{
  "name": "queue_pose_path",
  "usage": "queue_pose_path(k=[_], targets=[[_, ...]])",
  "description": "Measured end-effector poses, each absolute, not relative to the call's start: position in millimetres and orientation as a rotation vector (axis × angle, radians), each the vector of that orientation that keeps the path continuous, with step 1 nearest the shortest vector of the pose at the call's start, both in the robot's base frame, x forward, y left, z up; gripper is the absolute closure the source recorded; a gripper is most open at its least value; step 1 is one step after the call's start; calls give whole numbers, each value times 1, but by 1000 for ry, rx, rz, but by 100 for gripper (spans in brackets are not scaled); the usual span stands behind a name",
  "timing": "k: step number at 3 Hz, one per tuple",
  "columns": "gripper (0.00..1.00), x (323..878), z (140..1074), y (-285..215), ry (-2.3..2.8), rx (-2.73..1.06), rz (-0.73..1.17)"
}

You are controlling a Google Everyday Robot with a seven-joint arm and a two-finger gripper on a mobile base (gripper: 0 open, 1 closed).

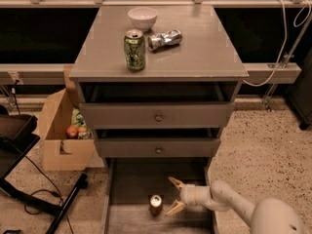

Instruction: Pick orange can from bottom drawer and place on counter

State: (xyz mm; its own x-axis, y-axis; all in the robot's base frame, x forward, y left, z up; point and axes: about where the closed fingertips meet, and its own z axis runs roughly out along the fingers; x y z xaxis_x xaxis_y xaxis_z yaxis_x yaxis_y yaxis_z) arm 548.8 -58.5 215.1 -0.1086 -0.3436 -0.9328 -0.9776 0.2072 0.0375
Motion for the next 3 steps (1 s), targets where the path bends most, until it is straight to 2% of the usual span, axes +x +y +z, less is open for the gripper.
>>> queue_pose_path(k=[2,3], targets=[[0,531,186,-27,1592,-1278,1019],[18,530,182,-9,1566,-1277,1058]])
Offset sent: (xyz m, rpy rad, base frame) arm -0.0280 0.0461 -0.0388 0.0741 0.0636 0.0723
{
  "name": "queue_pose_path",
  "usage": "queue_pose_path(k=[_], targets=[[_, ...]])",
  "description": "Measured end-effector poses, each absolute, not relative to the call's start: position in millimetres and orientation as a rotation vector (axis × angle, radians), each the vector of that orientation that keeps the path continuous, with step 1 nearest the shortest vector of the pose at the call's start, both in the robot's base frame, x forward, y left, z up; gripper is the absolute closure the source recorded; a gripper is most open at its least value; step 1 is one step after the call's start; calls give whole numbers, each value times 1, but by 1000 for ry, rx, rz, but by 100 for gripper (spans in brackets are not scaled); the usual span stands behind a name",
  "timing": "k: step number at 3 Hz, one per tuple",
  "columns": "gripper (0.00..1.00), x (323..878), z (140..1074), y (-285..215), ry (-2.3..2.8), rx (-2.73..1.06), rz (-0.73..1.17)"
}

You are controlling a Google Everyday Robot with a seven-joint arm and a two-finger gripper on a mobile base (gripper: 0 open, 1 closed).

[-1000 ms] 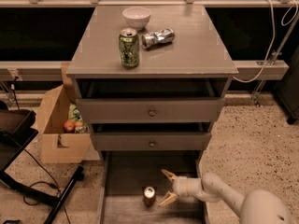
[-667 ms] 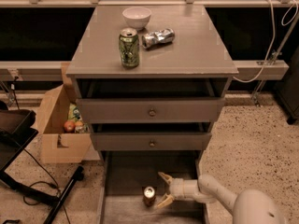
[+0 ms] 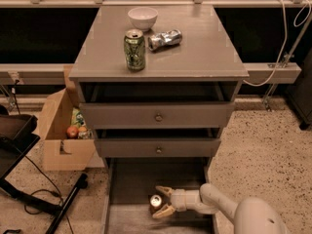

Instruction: Pick orange can from bottom drawer and place on counter

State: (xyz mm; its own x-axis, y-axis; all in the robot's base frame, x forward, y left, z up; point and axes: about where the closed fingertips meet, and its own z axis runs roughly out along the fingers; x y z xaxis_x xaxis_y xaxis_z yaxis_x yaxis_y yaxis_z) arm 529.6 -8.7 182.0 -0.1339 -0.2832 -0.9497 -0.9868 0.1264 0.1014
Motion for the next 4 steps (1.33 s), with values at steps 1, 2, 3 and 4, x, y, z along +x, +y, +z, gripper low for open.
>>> queue_pose_path(k=[1,2,3,4], targets=[[41,534,181,8,1539,-1299,1099],[64,537,177,18,1556,-1310,1142],[87,569,221,5,1581,-1250,1061],[100,605,306,-61,1662,-1116,852]])
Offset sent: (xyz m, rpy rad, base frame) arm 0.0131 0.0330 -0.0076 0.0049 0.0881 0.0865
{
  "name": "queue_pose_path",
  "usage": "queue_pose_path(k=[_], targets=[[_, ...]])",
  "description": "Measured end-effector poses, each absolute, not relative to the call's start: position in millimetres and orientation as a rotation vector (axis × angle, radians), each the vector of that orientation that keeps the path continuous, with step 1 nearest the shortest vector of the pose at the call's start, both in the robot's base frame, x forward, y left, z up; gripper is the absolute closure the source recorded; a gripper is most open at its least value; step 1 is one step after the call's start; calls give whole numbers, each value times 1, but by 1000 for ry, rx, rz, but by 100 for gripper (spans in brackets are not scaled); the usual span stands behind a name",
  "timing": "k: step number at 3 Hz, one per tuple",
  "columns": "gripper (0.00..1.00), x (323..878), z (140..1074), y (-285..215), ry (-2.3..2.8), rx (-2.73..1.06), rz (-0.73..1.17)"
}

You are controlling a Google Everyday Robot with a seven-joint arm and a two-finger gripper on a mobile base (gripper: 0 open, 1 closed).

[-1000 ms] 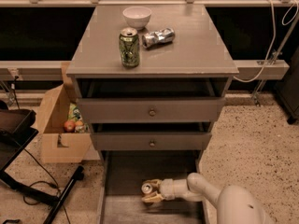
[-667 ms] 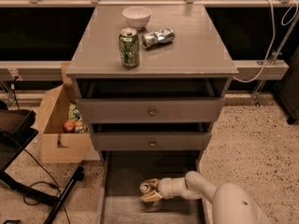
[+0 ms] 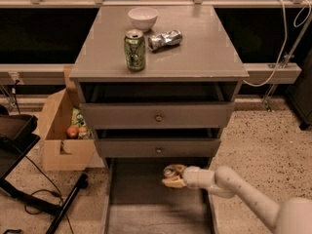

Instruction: Pick orange can from bottom drawer and place on counter

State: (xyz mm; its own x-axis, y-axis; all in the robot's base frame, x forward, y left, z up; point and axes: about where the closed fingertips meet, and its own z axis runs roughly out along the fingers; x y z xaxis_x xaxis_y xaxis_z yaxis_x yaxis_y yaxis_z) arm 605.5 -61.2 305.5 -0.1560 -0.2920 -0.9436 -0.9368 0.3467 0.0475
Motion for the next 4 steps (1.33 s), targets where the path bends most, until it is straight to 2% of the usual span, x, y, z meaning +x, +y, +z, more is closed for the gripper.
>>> queue_pose_path(k=[1,2,3,4], targets=[[100,595,395,-131,1735,-959,767],[100,546,518,-216,1778,-792,694],[100,542,601,-270,1759,-695,604],[100,579,718,-302,1721,-587,502]])
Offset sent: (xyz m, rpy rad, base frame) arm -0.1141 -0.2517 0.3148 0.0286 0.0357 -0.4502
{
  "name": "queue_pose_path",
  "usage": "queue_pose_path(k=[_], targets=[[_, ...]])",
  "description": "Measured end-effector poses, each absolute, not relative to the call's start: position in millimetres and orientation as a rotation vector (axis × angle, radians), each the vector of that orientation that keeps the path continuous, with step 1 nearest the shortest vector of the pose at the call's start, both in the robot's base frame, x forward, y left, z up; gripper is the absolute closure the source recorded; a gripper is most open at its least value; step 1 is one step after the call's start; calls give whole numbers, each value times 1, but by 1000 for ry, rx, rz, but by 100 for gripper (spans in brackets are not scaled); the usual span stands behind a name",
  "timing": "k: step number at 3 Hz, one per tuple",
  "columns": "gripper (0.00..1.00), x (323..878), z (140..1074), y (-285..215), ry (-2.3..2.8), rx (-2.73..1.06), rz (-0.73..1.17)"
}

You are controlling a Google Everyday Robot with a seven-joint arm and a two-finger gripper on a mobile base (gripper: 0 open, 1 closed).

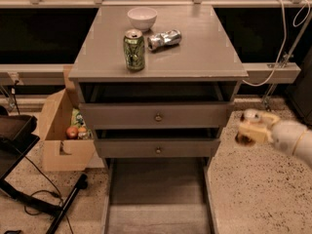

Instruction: Pick orange can from bottom drawer and place on counter

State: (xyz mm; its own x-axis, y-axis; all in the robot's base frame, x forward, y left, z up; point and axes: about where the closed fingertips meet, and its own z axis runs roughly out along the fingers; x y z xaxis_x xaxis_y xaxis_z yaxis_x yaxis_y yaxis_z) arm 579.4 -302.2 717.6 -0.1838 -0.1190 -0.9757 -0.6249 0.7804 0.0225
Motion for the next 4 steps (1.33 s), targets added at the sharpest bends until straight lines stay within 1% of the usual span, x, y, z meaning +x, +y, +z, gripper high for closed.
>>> queue_pose_path(k=[1,2,3,4], targets=[[100,609,790,-306,1709,-531,443],[100,650,883,-270,1684,-496,383],[100,679,931,-245,1656,-451,340],[100,709,962,-204,1625,-438,302]])
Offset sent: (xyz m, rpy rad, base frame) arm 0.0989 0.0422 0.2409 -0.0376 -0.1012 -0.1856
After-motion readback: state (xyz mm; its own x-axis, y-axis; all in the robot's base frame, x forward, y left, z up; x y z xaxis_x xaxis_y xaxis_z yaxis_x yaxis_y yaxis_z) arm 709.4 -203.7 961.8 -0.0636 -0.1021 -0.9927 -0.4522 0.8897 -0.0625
